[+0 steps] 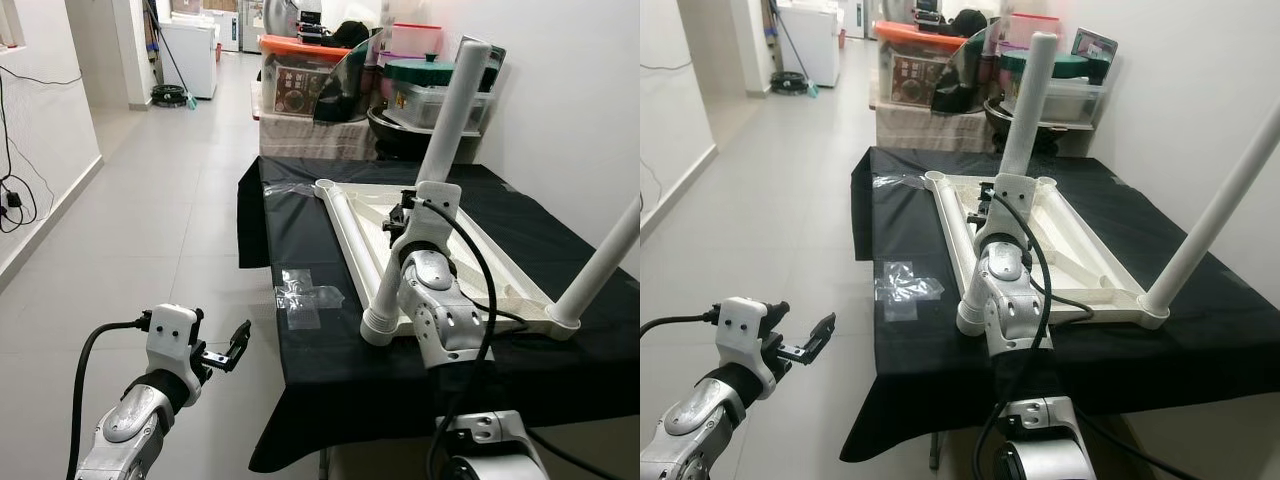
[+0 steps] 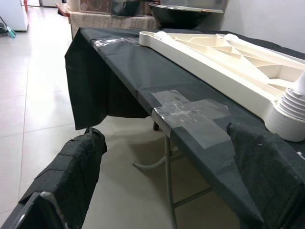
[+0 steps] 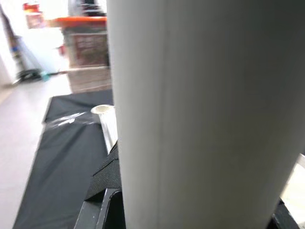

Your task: Building children table

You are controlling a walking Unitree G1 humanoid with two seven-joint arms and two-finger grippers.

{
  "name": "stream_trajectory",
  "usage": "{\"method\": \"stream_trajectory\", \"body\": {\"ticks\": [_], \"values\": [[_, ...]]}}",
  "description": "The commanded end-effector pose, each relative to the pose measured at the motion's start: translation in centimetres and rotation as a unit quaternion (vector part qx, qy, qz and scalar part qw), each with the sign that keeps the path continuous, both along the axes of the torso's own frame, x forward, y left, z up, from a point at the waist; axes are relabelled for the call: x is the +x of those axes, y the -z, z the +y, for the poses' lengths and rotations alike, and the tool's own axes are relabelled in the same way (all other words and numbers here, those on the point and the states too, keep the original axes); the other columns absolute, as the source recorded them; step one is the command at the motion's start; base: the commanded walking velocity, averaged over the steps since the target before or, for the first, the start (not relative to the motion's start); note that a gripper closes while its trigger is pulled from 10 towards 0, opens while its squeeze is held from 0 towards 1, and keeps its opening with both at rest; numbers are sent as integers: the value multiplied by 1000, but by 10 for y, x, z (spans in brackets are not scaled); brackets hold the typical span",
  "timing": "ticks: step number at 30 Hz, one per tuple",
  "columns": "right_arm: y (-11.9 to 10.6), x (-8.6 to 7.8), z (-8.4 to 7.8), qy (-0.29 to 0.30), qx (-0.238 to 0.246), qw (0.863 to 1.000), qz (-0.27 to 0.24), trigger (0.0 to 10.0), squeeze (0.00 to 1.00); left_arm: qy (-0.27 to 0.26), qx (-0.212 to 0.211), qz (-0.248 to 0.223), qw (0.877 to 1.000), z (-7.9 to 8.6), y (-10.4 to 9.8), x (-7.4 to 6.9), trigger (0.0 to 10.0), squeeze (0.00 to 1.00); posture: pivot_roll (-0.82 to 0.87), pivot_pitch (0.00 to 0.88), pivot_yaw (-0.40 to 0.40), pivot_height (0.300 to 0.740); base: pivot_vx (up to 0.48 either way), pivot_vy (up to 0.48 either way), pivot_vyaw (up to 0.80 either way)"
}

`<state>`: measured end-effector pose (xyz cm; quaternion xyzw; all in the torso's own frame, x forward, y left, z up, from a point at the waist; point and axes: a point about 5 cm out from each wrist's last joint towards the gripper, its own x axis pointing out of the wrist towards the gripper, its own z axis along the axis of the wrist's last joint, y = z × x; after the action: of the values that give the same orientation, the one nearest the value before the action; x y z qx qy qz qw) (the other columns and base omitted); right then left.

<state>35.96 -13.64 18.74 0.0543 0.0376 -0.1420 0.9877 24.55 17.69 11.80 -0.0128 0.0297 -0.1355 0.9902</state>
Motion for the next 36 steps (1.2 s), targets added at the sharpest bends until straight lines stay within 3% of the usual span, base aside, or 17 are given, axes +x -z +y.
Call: {"method": "stream_trajectory", "body": {"ticks": [1,9,21,36], "values": [[71,-16,-11,40,8,987,155,0,0,0,3,0,1000,-2,1,2,10000,0,102,0,-99,740,0,0,0],[76,-19,-3,56,-10,987,153,0,0,1,6,-2,1000,-4,1,4,10000,0,103,0,-100,740,0,0,0],[76,-13,-7,80,-36,985,151,0,0,-5,10,1,1000,-3,3,5,10000,0,101,0,-106,740,0,0,0],[68,-5,-9,81,-4,986,146,0,0,-3,13,1,1000,-4,3,7,10000,0,99,0,-101,740,0,0,0]]}}
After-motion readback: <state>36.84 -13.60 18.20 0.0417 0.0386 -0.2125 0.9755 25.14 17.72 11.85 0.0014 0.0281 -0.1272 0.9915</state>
